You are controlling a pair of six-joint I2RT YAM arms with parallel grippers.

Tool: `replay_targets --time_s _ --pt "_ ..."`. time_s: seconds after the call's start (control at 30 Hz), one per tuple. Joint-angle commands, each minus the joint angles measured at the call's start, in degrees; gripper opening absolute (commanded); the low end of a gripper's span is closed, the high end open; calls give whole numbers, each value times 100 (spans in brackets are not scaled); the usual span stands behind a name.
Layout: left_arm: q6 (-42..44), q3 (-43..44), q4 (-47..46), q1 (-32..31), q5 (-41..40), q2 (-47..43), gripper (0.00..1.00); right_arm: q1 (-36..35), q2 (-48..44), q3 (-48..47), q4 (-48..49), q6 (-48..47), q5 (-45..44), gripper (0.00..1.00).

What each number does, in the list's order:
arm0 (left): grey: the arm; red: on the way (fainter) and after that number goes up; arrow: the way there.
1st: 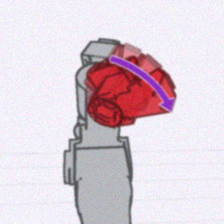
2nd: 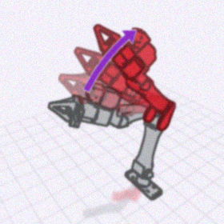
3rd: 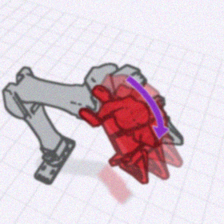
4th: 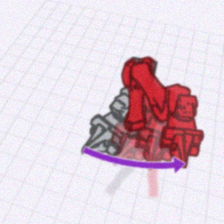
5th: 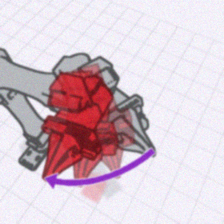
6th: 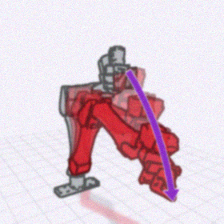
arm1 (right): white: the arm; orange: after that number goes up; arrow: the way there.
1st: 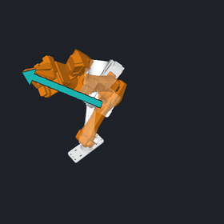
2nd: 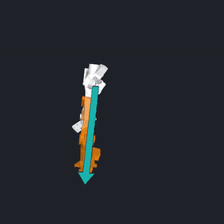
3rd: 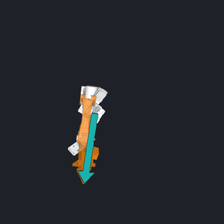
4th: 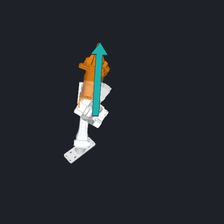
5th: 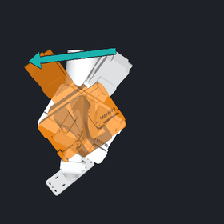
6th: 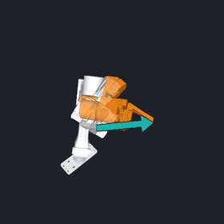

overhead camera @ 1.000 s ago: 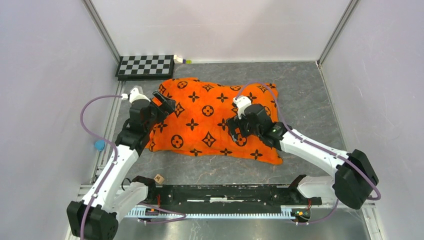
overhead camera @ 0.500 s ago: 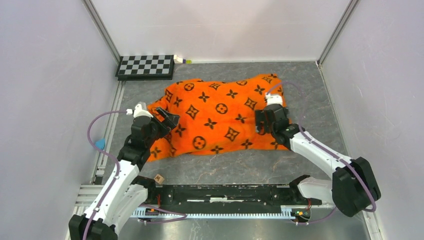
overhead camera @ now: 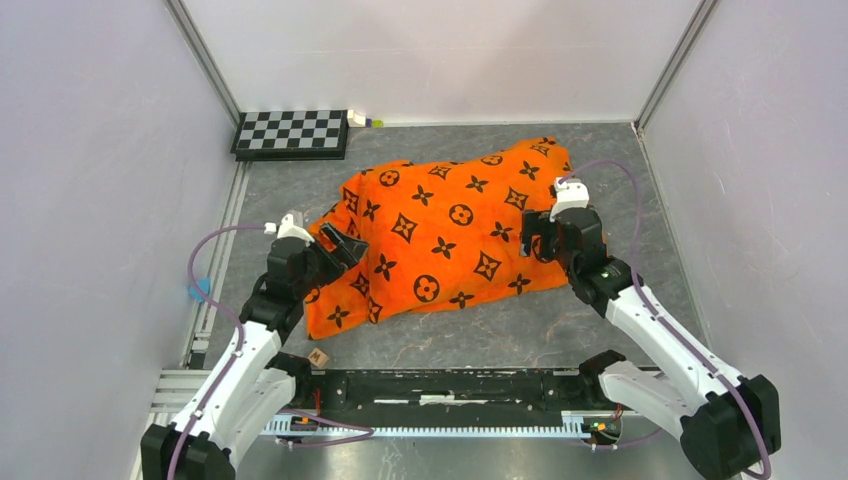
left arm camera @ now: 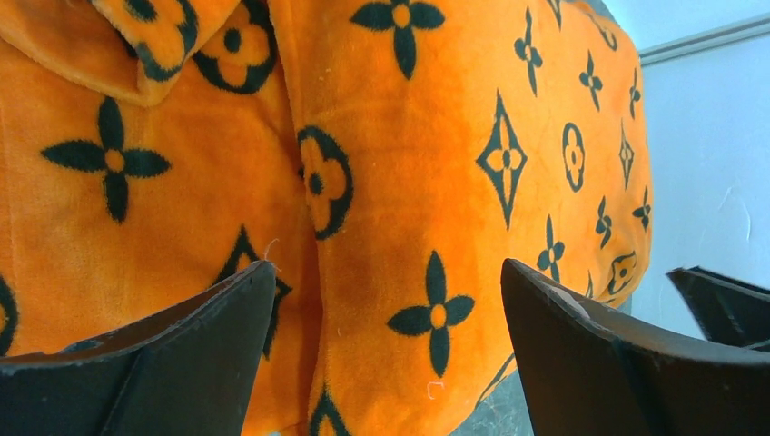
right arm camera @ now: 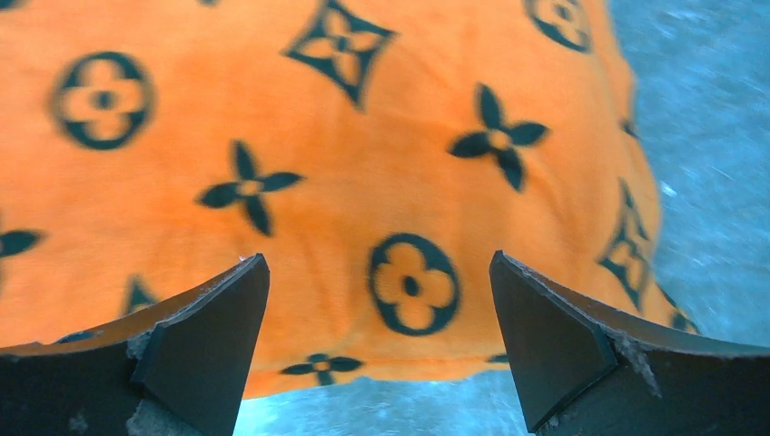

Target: Remove the pillowcase from the pillow

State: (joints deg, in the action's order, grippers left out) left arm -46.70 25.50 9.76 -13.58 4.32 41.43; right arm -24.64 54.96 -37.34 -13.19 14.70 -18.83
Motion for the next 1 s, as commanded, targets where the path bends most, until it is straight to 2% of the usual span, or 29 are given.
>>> replay_targets --time_s 0.0,0.07,0.17,0.37,0.47,0.63,0.8,0.87,0.9,0.97 --pt "228 -67 -291 3 283 63 98 -41 -31 -387 433 -97 2208 98" --pt "249 -100 -312 -1 337 87 96 -397 151 -471 525 213 2404 98" --pt "241 -183 -437 3 392 126 92 -1459 742 -843 250 223 1420 98" --pt "222 -407 -654 -8 536 172 80 -2676 1954 -1578 416 334 1158 98" --pt "222 -507 -733 3 492 165 75 -3242 2544 -2108 396 228 789 94" --pt "198 -593 -761 -2 448 130 74 -3606 3493 -2904 18 166 442 89" --pt "210 -633 -757 -1 430 78 74 -3630 3948 -3033 -66 212 227 80" --pt "214 -642 -765 -3 434 95 74 -3622 4035 -3047 -72 207 248 72" --pt "214 -651 -780 1 432 103 74 -3628 4060 -3043 -53 190 290 64" --pt "207 -668 -823 -1 450 156 74 -3627 4017 -3031 10 187 349 33"
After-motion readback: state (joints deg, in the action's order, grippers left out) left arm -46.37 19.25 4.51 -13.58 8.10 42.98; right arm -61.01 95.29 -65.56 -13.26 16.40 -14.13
